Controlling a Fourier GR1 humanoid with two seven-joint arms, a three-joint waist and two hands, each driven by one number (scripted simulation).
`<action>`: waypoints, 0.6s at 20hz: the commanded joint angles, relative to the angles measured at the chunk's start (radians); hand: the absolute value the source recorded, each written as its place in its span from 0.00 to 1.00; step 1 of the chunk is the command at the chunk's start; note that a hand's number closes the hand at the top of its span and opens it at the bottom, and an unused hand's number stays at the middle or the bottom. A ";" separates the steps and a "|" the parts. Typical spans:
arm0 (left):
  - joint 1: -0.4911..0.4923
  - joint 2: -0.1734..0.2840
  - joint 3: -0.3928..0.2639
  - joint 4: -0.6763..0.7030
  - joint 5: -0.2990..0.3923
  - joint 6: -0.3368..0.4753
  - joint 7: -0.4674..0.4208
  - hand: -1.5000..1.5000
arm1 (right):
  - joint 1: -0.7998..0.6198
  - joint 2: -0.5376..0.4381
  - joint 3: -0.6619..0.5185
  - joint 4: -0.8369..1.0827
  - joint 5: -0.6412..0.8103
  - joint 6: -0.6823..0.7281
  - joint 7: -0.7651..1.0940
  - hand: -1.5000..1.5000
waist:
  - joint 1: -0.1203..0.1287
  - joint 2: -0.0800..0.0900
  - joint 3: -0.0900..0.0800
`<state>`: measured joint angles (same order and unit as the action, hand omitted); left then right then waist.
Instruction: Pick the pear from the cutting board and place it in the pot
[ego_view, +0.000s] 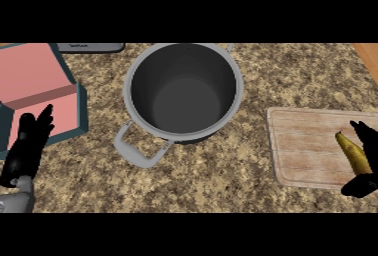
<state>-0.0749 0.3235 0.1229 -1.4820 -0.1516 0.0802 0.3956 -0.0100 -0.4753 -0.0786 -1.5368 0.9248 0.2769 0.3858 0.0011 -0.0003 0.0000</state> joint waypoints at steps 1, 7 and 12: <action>0.009 0.004 0.033 0.014 0.010 -0.037 -0.021 0.50 | -0.060 0.015 -0.032 0.156 0.026 -0.058 -0.077 0.00 | 0.002 0.001 0.000; -0.039 -0.028 0.042 0.088 -0.015 -0.039 -0.043 0.50 | -0.039 -0.010 -0.084 0.121 0.020 -0.009 -0.117 0.00 | -0.003 0.001 0.000; -0.015 -0.030 0.058 0.073 -0.035 -0.046 -0.068 0.50 | -0.097 0.012 -0.086 0.203 0.029 -0.014 -0.160 1.00 | -0.001 0.000 0.000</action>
<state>-0.0931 0.3028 0.1668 -1.4414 -0.1816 0.0436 0.3710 -0.0936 -0.4572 -0.1477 -1.3735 0.9548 0.2645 0.2812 0.0005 -0.0013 -0.0020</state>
